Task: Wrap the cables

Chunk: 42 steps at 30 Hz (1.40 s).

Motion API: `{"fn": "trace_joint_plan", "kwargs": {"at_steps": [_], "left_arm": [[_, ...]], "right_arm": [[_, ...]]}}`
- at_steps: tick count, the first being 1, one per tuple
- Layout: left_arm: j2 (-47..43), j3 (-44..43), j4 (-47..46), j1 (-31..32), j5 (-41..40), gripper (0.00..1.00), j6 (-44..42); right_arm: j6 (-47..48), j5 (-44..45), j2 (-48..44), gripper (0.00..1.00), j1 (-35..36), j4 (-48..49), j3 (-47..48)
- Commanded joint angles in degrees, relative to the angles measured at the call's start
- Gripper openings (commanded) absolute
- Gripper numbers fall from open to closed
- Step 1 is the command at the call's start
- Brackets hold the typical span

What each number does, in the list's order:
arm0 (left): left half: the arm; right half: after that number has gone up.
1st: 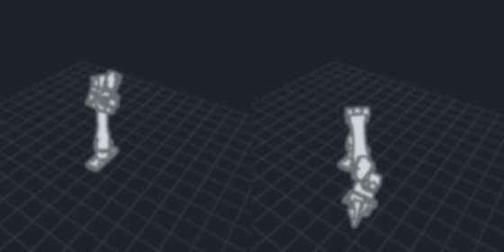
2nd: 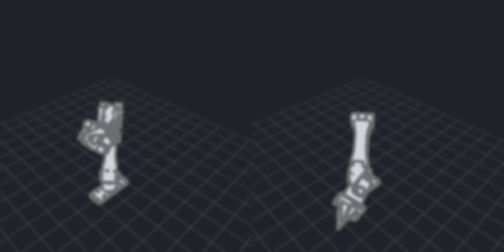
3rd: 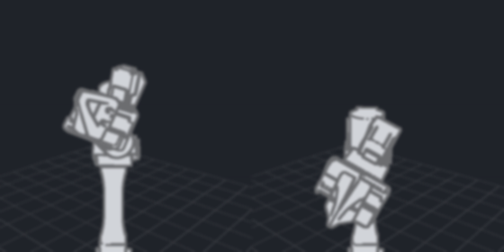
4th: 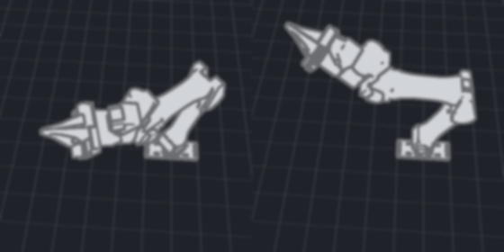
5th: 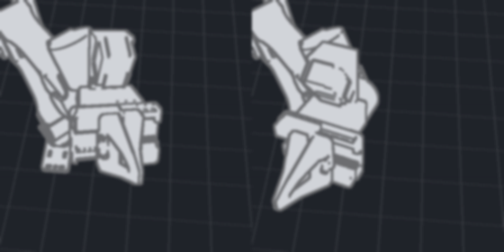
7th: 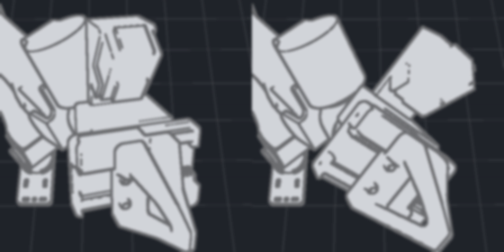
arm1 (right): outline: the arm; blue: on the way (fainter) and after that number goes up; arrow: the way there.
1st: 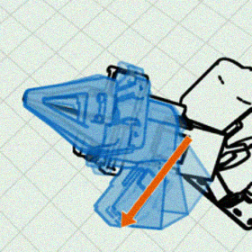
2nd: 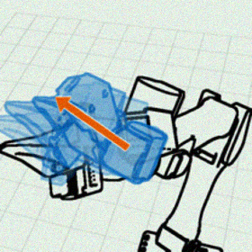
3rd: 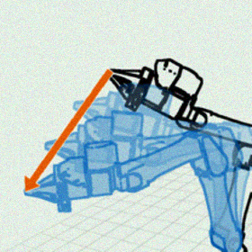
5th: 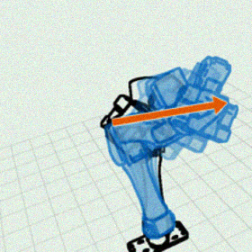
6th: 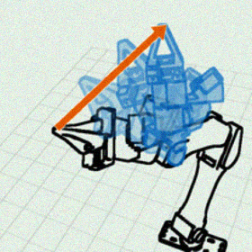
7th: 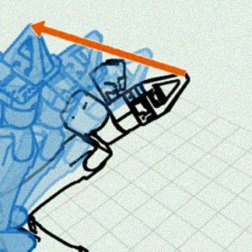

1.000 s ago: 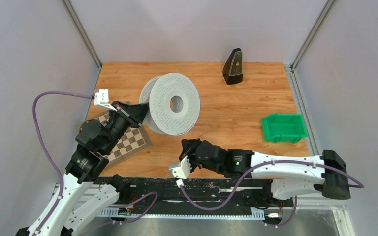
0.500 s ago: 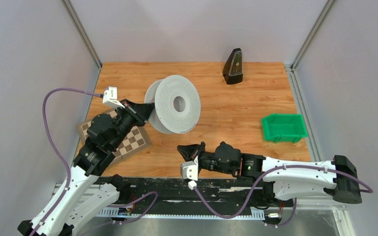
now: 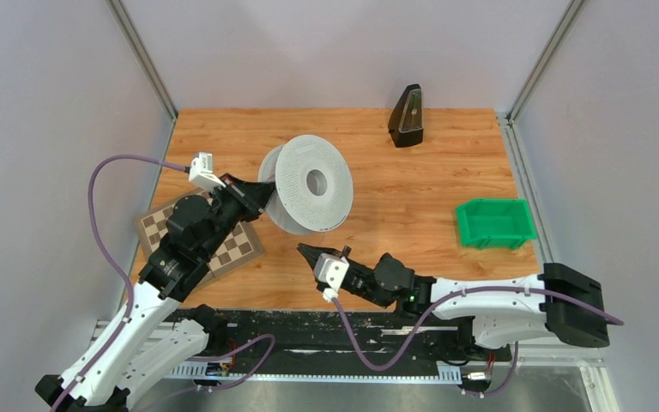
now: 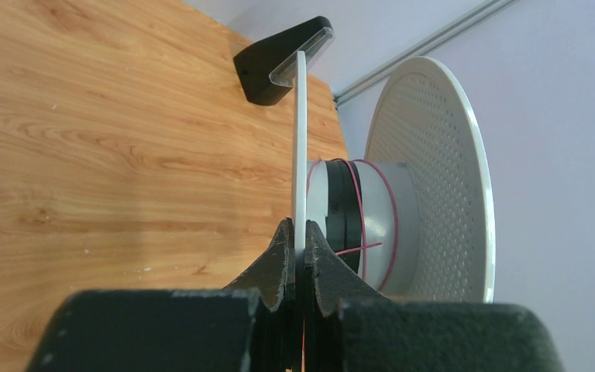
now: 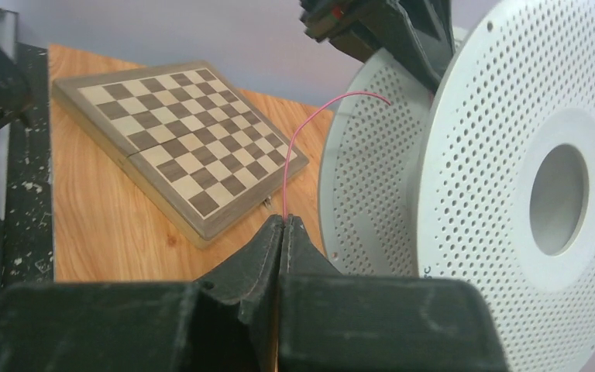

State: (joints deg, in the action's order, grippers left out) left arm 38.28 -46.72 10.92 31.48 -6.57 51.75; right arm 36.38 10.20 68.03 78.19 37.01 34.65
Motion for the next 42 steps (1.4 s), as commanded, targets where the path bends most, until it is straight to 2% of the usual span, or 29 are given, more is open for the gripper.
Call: {"fn": "trace_joint_plan", "kwargs": {"at_steps": [1,6,9,14,24,33,42], "left_arm": [[0.04,-0.35,-6.73,-0.08,-0.95,0.00,5.48],[-0.15,0.71,-6.73,-0.05,-1.71,0.00,6.42],[-0.31,1.53,-7.05,-0.04,-1.96,0.00,7.08],[-0.22,2.82,-7.46,-0.09,-1.58,0.00,7.68],[-1.13,5.63,-8.17,-0.07,-2.45,0.00,4.26],[-2.81,6.64,-7.21,-0.09,-2.83,0.00,3.39],[-5.27,8.21,-6.23,-0.10,-2.10,0.00,5.08]], "right_arm": [[-10.07,11.96,5.22,0.00,0.35,14.08,1.78],[-15.40,22.49,10.75,0.00,0.89,19.30,5.06],[-18.69,25.24,14.00,0.00,0.99,19.26,8.30],[-20.08,25.42,17.38,0.00,1.56,18.89,11.73],[-22.30,29.16,17.72,0.00,1.58,15.87,15.14],[-28.97,33.58,22.60,0.00,-0.07,8.32,21.95],[-42.51,36.80,25.23,0.00,-3.99,-5.08,28.78]]}}
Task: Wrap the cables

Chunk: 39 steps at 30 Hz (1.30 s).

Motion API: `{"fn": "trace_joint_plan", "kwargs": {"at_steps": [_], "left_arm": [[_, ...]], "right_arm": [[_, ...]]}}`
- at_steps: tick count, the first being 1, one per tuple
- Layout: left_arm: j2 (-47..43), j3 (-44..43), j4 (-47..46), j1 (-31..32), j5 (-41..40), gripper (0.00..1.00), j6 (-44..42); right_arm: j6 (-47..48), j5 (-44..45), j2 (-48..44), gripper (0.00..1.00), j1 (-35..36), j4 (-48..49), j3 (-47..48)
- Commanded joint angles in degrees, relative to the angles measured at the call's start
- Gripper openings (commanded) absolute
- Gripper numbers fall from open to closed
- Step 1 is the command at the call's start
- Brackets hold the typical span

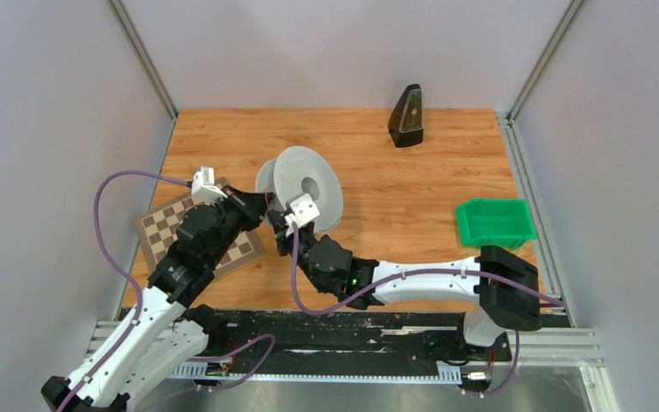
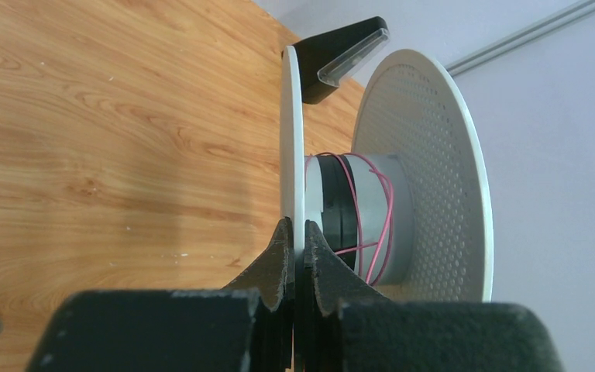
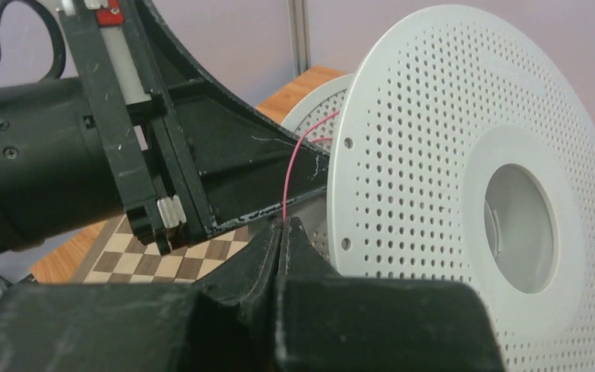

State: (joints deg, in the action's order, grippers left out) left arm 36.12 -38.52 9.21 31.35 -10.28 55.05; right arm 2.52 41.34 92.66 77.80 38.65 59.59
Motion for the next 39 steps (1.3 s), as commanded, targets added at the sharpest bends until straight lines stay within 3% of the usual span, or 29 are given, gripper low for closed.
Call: {"fn": "trace_joint_plan", "kwargs": {"at_steps": [1,13,21,25,28,39], "left_arm": [[-3.35,0.33,-4.76,0.03,1.79,0.00,1.97],[-6.26,3.52,-5.11,0.05,1.68,0.00,3.61],[-7.53,5.62,-4.46,0.05,1.25,0.00,4.28],[-7.42,6.08,-4.17,0.07,2.73,0.00,6.48],[-7.19,6.24,-3.55,0.04,3.40,0.00,7.35],[-7.48,7.55,-3.10,0.07,3.00,0.00,6.95]], "right_arm": [[-9.35,6.05,0.83,0.00,-3.84,-7.76,4.37],[-17.07,12.40,5.73,0.00,-5.20,-17.39,10.09],[-19.04,10.26,8.45,0.00,-6.03,-19.24,11.59],[-20.24,10.44,9.94,0.09,-6.23,-21.59,13.56],[-20.51,11.94,11.11,0.00,-6.28,-23.29,15.09],[-22.74,12.17,14.25,0.00,-7.55,-26.44,18.06]]}}
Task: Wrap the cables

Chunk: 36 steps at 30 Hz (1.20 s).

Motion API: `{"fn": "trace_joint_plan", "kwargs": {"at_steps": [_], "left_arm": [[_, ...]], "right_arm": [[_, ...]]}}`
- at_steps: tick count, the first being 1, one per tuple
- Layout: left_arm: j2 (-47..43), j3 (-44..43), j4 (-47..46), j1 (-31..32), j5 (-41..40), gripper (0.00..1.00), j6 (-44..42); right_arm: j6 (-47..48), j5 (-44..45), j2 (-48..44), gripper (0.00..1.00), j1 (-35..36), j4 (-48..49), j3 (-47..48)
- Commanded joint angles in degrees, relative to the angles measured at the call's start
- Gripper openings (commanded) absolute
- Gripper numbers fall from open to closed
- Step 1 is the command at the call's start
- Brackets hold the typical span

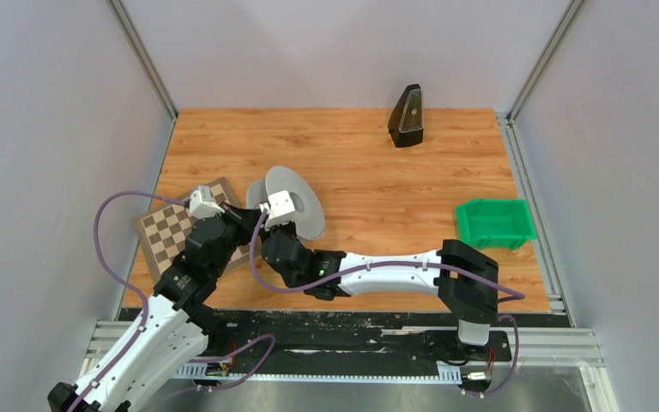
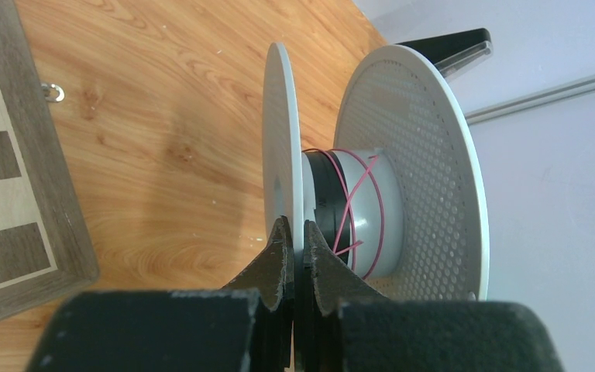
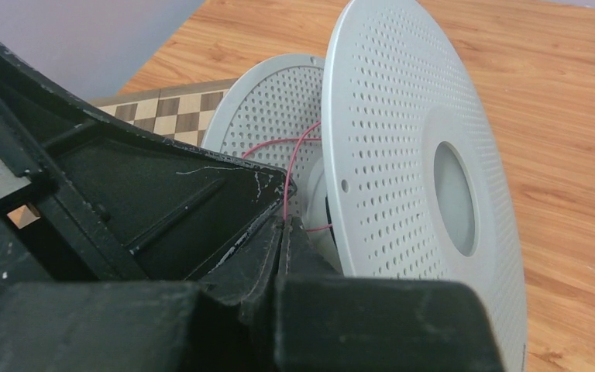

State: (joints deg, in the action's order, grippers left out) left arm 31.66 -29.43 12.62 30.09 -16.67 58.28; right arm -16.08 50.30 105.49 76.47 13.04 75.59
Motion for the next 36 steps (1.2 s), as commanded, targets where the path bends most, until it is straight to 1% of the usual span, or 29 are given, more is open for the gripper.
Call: {"fn": "trace_joint_plan", "kwargs": {"at_steps": [1,5,9,14,19,23,29,33,36], "left_arm": [[-3.21,-1.26,-6.13,1.31,9.11,0.00,4.00],[-4.52,0.01,-6.59,1.38,9.51,0.00,4.02],[-5.30,0.12,-6.23,1.30,10.22,0.00,5.54],[-5.43,-0.48,-5.84,1.31,10.05,0.00,7.11],[-4.28,-3.02,-4.02,1.29,8.85,0.00,6.56],[-3.23,-4.63,-2.67,1.28,9.13,0.00,7.99],[-2.92,-5.36,-3.02,1.30,9.56,0.00,10.55],[-2.71,-6.24,-2.37,1.29,9.43,0.00,10.59],[-2.78,-6.59,-2.17,1.26,9.29,0.00,10.46]], "right_arm": [[-4.14,2.54,1.24,0.00,-6.43,-0.83,2.08],[-4.03,-1.71,1.91,0.00,-7.65,-1.67,2.55],[-4.77,-3.16,3.52,0.01,-7.91,-3.08,3.17],[-5.83,-4.48,3.68,0.10,-7.86,-4.85,3.56],[-5.65,-8.50,-0.46,0.11,-7.89,-6.56,1.29],[-5.59,-10.89,-2.88,0.13,-7.87,-8.27,-0.83],[-5.07,-15.60,-6.68,0.20,-7.92,-10.23,-3.05],[-4.63,-18.21,-9.50,0.18,-7.91,-11.25,-3.89],[-4.45,-19.92,-10.74,0.19,-7.91,-12.69,-3.80]]}}
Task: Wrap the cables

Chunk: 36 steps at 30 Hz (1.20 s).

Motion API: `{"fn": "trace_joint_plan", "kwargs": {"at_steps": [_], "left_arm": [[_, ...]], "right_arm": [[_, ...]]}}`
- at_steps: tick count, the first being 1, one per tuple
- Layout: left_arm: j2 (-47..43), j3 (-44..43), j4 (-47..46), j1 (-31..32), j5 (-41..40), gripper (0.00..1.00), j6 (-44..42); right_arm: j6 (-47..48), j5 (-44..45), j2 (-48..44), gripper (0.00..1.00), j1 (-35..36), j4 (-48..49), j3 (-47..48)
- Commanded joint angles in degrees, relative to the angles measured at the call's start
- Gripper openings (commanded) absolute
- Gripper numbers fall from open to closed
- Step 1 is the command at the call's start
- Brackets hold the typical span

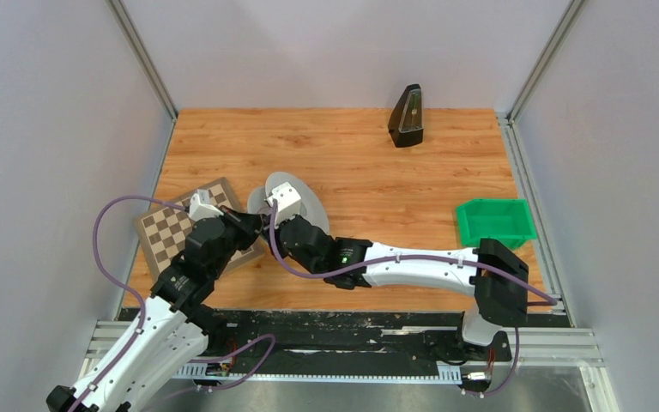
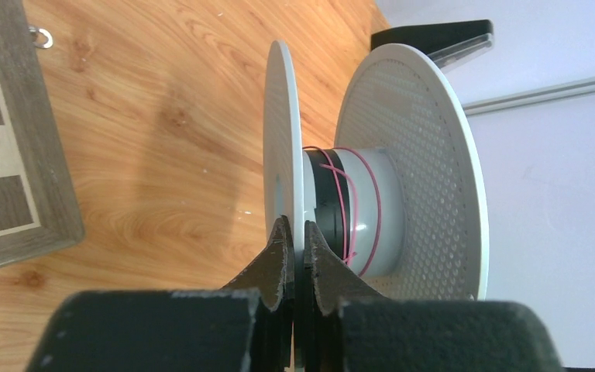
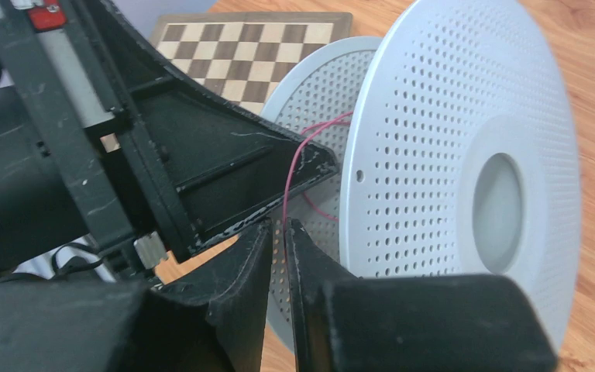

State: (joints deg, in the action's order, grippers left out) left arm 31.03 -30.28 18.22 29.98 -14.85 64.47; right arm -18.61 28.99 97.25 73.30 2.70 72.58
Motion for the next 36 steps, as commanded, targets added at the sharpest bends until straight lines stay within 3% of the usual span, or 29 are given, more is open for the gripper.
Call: {"fn": "trace_joint_plan", "kwargs": {"at_steps": [1,11,18,25,31,36], "left_arm": [[-2.16,-5.70,-7.74,1.39,7.47,0.00,4.27],[-1.41,-5.40,-7.47,1.40,8.64,0.00,4.15],[-1.42,-5.38,-7.18,1.45,9.16,0.00,4.12],[-1.63,-5.06,-6.58,1.44,9.58,0.00,3.47],[-1.71,-5.14,-6.66,1.44,10.00,0.00,3.06],[-1.20,-5.46,-5.97,1.36,10.65,0.00,0.89]], "right_arm": [[-1.73,0.45,-2.92,0.20,-4.74,-2.49,-0.77],[0.59,-7.32,-7.64,0.26,-5.17,-6.98,1.47],[0.79,-2.57,-6.38,0.11,-5.53,-8.26,3.18],[0.77,-1.31,-4.13,0.08,-5.80,-9.03,6.67],[0.28,0.73,-1.72,0.14,-5.73,-11.30,9.69],[0.00,-2.84,-3.23,0.15,-5.78,-11.49,10.40]]}}
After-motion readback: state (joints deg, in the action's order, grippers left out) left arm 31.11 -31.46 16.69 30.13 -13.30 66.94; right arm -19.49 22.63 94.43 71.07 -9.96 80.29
